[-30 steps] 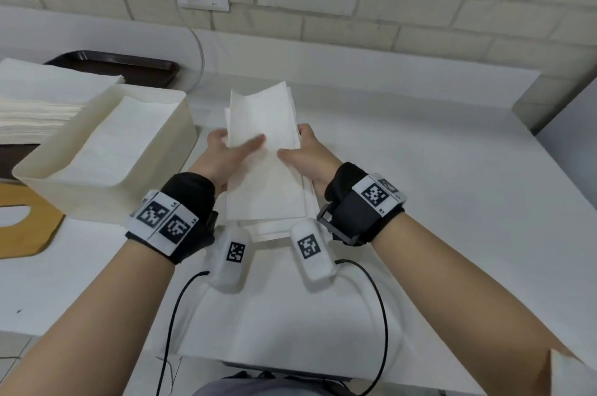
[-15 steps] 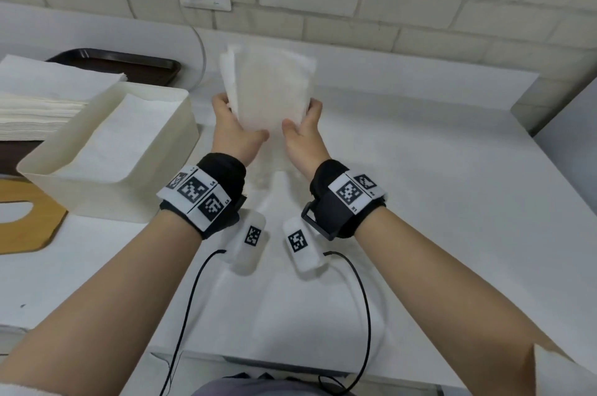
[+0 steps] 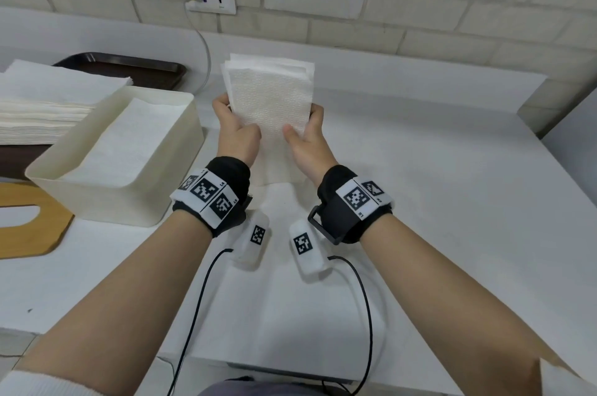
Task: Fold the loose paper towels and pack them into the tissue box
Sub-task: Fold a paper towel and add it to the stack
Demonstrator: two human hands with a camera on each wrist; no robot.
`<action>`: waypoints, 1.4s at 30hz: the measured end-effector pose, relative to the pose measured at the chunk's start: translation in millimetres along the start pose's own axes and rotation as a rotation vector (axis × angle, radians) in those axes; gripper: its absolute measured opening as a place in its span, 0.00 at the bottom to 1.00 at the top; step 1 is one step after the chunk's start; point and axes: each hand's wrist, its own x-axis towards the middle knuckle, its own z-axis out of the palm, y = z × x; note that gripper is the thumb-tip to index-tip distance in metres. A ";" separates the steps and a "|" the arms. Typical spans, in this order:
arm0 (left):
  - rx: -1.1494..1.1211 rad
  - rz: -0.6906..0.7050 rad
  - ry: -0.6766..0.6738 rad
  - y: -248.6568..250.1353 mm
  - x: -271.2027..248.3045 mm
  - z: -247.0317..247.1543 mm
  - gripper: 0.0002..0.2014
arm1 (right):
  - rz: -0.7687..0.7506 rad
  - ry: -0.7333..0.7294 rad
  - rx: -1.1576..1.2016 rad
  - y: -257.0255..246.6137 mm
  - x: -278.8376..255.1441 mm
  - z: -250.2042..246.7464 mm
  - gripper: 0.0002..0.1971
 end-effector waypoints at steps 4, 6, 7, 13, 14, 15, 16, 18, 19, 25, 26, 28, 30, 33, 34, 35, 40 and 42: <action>0.019 0.056 -0.046 5.4 -3.2 3.2 0.26 | -0.042 -0.001 -0.003 -5.5 2.2 3.7 0.15; -0.014 0.066 -0.001 6.0 -0.6 2.5 0.25 | -0.082 0.055 0.015 -8.1 2.2 3.0 0.14; -0.039 0.053 0.013 5.8 1.3 1.5 0.24 | -0.089 0.076 0.019 -7.2 2.9 1.9 0.14; 0.021 -0.015 -0.018 -1.5 3.7 2.9 0.23 | -0.030 0.027 -0.096 0.8 2.9 -0.1 0.15; 0.000 -0.005 0.001 -0.8 4.2 3.6 0.20 | -0.078 0.062 -0.101 -0.2 3.3 -1.1 0.12; -0.018 0.012 0.017 1.2 4.1 4.4 0.19 | -0.118 0.089 -0.099 -0.6 4.2 -1.9 0.12; -0.029 0.033 0.037 3.1 4.8 5.3 0.18 | -0.143 0.105 -0.092 -1.4 4.9 -2.4 0.13; -0.060 0.067 0.072 6.1 6.9 6.6 0.19 | -0.154 0.109 -0.089 -0.7 5.8 -2.1 0.16; -0.075 0.063 0.080 6.4 8.3 6.9 0.20 | -0.143 0.105 -0.101 0.5 5.9 -2.0 0.16; -0.027 -0.016 -0.022 0.0 14.3 4.4 0.21 | -0.146 0.117 -0.121 -0.6 9.3 -3.9 0.12; -0.022 -0.013 -0.025 -0.2 14.9 4.6 0.21 | -0.150 0.113 -0.097 -1.2 11.3 -2.6 0.13; 0.014 -0.018 -0.049 1.0 12.4 7.2 0.20 | -0.105 0.080 -0.070 0.5 13.8 2.2 0.15; 0.038 -0.011 -0.039 -1.8 10.5 9.2 0.19 | -0.053 0.073 -0.030 4.5 14.5 5.1 0.15; 0.015 0.020 0.012 -4.6 11.4 7.1 0.20 | -0.084 0.137 0.038 2.7 14.7 1.4 0.13; 0.003 0.028 0.012 -5.4 12.9 5.9 0.20 | -0.104 0.142 0.052 0.4 15.3 0.2 0.13; -0.007 0.028 0.003 -5.8 14.0 4.6 0.21 | -0.109 0.136 0.060 -1.5 16.0 -0.2 0.13; 0.097 -0.089 -0.044 -16.3 15.9 2.5 0.21 | 0.048 0.093 -0.044 8.6 15.3 3.9 0.16; 0.101 -0.098 -0.031 -16.3 16.2 3.3 0.22 | 0.027 0.081 -0.054 8.4 14.8 2.2 0.15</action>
